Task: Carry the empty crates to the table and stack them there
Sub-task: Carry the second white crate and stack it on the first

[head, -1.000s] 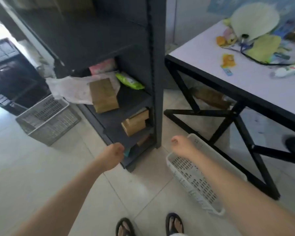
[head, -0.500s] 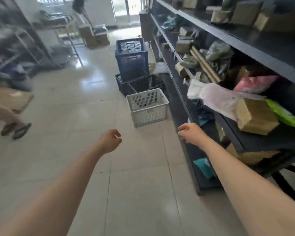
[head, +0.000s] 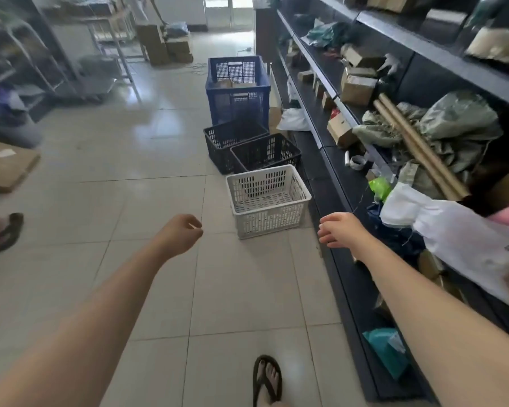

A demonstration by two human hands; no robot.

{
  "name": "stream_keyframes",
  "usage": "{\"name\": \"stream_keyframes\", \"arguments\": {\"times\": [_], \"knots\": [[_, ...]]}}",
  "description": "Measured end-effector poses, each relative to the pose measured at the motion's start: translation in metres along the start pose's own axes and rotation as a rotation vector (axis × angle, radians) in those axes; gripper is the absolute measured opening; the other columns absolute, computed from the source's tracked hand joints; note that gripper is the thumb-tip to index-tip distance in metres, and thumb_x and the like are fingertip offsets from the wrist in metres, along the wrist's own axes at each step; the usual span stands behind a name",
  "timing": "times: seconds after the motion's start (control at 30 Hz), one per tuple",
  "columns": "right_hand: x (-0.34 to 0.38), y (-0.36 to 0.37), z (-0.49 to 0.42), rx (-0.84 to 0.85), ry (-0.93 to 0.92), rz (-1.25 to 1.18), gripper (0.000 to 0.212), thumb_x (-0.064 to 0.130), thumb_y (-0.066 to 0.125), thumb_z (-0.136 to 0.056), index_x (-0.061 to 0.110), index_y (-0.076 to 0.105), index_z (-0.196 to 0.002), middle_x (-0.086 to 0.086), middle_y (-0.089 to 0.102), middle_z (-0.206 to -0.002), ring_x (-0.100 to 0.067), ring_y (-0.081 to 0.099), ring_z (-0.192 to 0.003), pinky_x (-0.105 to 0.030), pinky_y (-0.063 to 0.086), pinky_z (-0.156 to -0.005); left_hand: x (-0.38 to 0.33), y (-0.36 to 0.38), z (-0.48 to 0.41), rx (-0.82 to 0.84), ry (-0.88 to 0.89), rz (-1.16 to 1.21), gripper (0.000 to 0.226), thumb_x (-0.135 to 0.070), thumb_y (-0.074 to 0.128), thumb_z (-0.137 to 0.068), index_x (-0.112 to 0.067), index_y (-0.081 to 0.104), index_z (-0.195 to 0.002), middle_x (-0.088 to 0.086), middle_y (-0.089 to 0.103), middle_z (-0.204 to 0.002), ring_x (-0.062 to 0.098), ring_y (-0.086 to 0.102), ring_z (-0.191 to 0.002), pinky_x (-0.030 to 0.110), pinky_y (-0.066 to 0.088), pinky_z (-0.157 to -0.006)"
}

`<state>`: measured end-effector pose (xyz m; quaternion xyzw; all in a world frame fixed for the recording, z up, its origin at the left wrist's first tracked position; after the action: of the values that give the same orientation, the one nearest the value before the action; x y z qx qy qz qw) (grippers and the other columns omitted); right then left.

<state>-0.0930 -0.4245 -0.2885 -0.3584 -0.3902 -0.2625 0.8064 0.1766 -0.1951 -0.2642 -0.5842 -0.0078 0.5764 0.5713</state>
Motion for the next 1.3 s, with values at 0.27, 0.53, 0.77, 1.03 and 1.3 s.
{"name": "stream_keyframes", "arguments": {"times": [0.27, 0.53, 0.77, 1.03, 1.3], "knots": [[0.036, -0.012, -0.148, -0.035, 0.171, -0.012, 0.016, -0.001, 0.044, -0.090, 0.005, 0.056, -0.100, -0.011, 0.054, -0.073, -0.019, 0.048, -0.056, -0.025, 0.037, -0.052, -0.017, 0.003, -0.166, 0.084, -0.146, 0.057, 0.022, -0.008, 0.052, -0.087, -0.001, 0.061, -0.107, 0.020, 0.065, -0.099, 0.031, 0.063, -0.090, 0.032, 0.046, -0.075], [0.063, -0.002, -0.335, -0.030, 0.254, 0.022, 0.010, 0.005, 0.049, -0.090, 0.008, 0.058, -0.089, -0.010, 0.057, -0.074, -0.019, 0.054, -0.057, -0.023, 0.044, -0.050, -0.023, 0.031, -0.360, 0.152, -0.192, 0.074, 0.019, -0.009, 0.052, -0.087, -0.003, 0.062, -0.103, 0.015, 0.063, -0.094, 0.029, 0.063, -0.086, 0.026, 0.041, -0.068], [0.042, 0.026, -0.544, 0.007, 0.398, 0.194, 0.009, 0.010, 0.053, -0.087, 0.013, 0.061, -0.088, -0.007, 0.061, -0.075, -0.017, 0.057, -0.059, -0.022, 0.045, -0.052, 0.009, 0.076, -0.561, 0.204, -0.418, 0.069, 0.023, -0.006, 0.051, -0.086, 0.001, 0.062, -0.106, 0.019, 0.063, -0.090, 0.028, 0.063, -0.075, 0.027, 0.044, -0.065], [-0.063, 0.085, -0.766, 0.224, 0.372, 0.547, 0.026, 0.015, 0.055, -0.085, 0.010, 0.063, -0.109, -0.006, 0.057, -0.097, -0.024, 0.056, -0.088, -0.030, 0.046, -0.075, 0.072, 0.212, -0.736, 0.173, -0.443, -0.129, 0.042, -0.007, 0.052, -0.086, 0.000, 0.050, -0.127, 0.029, 0.055, -0.122, 0.038, 0.057, -0.101, 0.038, 0.047, -0.085], [-0.205, 0.087, -0.955, -0.105, 0.446, 0.557, 0.086, 0.024, 0.060, -0.084, 0.023, 0.006, -0.151, -0.014, 0.030, -0.151, -0.036, 0.034, -0.134, -0.041, 0.036, -0.103, 0.218, 0.339, -0.834, -0.072, -0.518, -0.212, 0.070, -0.025, 0.063, -0.083, 0.001, 0.024, -0.135, 0.028, 0.031, -0.142, 0.040, 0.032, -0.130, 0.041, 0.027, -0.107]]}}
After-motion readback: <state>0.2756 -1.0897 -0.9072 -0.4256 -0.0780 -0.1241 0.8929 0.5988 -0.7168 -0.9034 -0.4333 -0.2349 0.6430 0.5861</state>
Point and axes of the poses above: each hand's wrist, its own z-axis away from the middle knuckle, its own y-axis out of the palm, x = y × z, the point moved 8 cm from there along -z, towards the middle knuckle
